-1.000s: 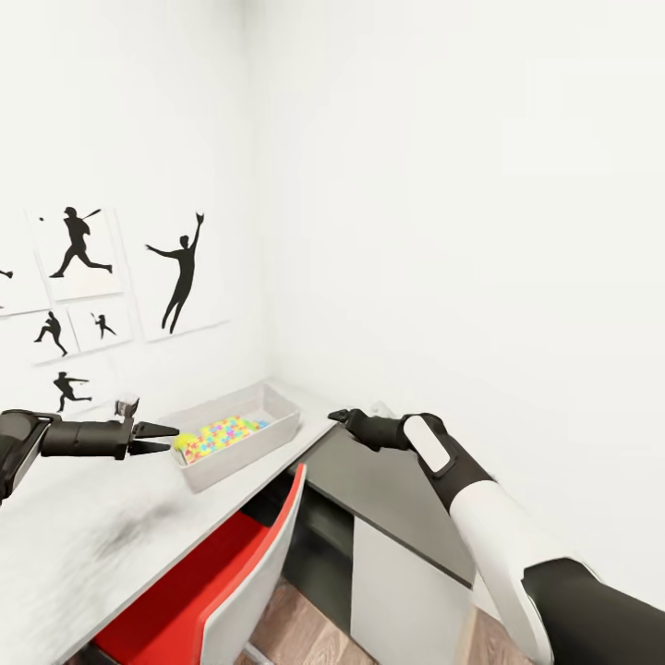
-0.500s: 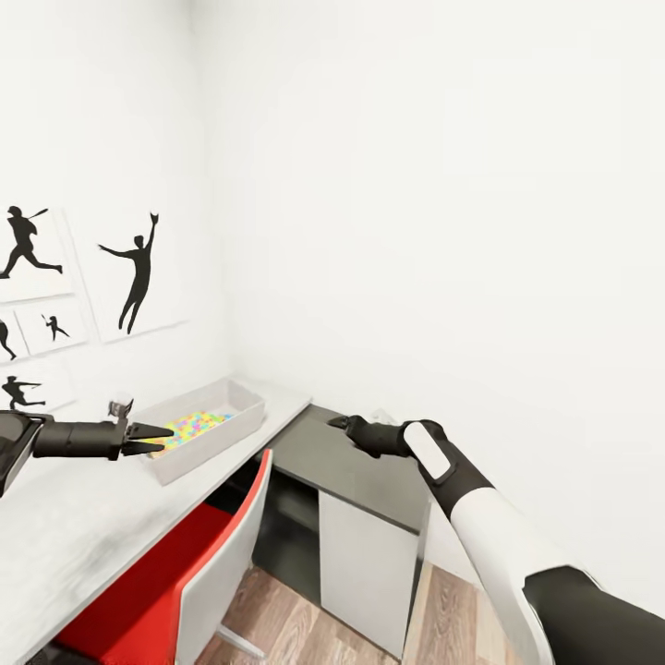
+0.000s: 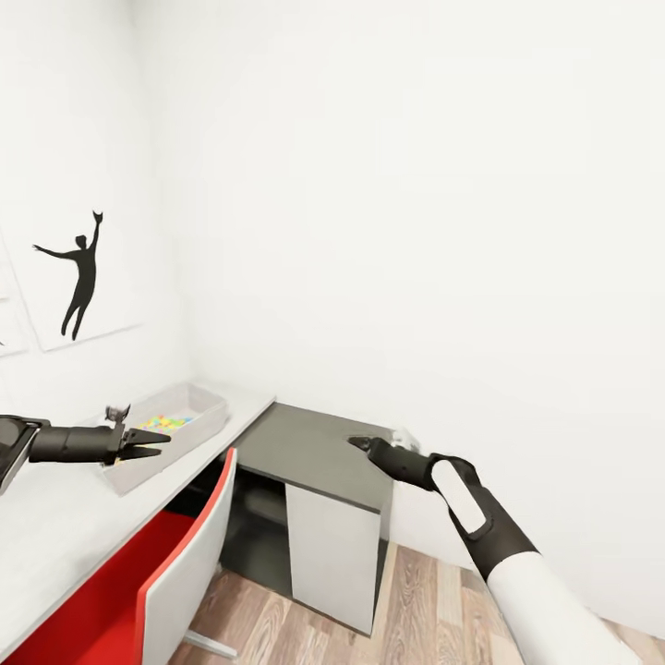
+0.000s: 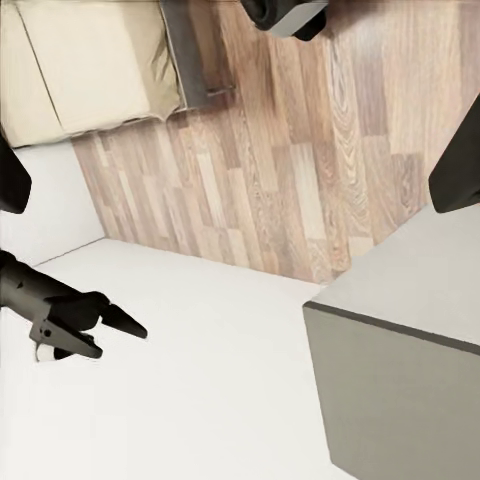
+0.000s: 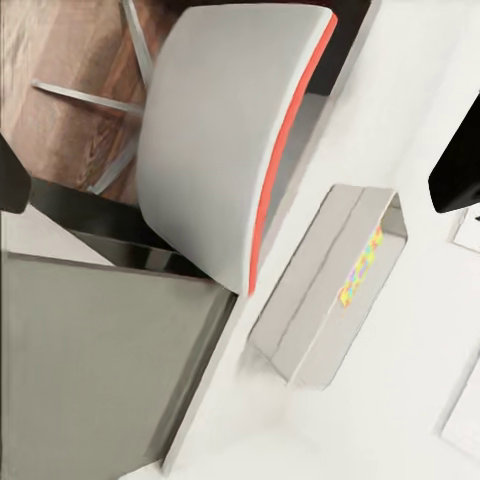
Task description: Put all the toys in the child's room - the three board games (two on the bed and one on the table), the two jigsaw puzzles on the table, and the tennis ball on the table - inside the toy box on the table in the child's room.
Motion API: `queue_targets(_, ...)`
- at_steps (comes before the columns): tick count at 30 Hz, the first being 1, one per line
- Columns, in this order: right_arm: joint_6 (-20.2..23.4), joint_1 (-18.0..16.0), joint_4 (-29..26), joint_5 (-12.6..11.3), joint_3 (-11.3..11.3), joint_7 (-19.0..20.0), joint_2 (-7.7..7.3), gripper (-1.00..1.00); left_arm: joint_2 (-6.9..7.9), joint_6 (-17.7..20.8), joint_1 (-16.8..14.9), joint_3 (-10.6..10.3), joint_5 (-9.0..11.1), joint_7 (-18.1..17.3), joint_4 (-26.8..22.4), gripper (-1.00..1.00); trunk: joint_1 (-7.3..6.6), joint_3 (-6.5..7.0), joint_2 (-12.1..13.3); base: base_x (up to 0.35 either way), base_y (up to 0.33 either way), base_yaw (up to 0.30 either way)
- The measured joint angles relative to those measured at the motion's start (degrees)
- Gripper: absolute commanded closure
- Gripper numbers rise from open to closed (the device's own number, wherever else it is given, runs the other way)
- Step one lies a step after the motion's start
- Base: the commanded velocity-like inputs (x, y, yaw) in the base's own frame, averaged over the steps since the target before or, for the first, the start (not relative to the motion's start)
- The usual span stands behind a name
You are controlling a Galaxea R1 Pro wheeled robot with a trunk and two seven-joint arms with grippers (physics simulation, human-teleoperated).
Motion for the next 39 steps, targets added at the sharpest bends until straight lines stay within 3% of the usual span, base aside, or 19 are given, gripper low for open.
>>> queue_targets(5, -0.1, 5.5, -6.5, 0.2, -0.4, 3.3, -2.45, -1.00, 0.07, -0.2, 0.6, 0.1, 0.0, 0.0, 0.0, -1.00, 0.00, 0.00, 0.0, -0.001, 0.000, -0.271)
queue_targets(10, 0.0, 6.9, -10.4, 0.2, -0.3, 4.5, -3.53, -1.00, 0.30, -2.2, 1.4, 0.0, 0.0, 0.0, 0.2, -1.00, 0.00, 0.00, 0.0, 0.000, 0.000, -0.116)
queue_targets(21, -0.1, 8.3, -11.6, 0.2, -0.3, 4.5, -4.23, -1.00, 0.72, -5.4, 3.8, 0.5, 0.0, 0.0, 1.3, -1.00, 0.01, 0.00, 0.0, -0.016, 0.000, -0.032)
queue_targets(31, -0.2, 8.5, -11.5, 0.2, -0.2, 4.6, -4.21, -1.00, 3.05, -5.5, 4.0, 0.5, 0.0, 0.0, 1.4, -1.00, 0.01, 0.00, 0.0, -0.231, 0.000, -0.215)
queue_targets(39, -0.2, 8.5, -11.3, 0.3, -0.3, 4.3, -4.21, -1.00, 3.75, -5.5, 4.0, 0.6, 0.0, 0.0, 1.4, -1.00, 0.00, 0.00, 0.0, -0.028, 0.000, -0.037)
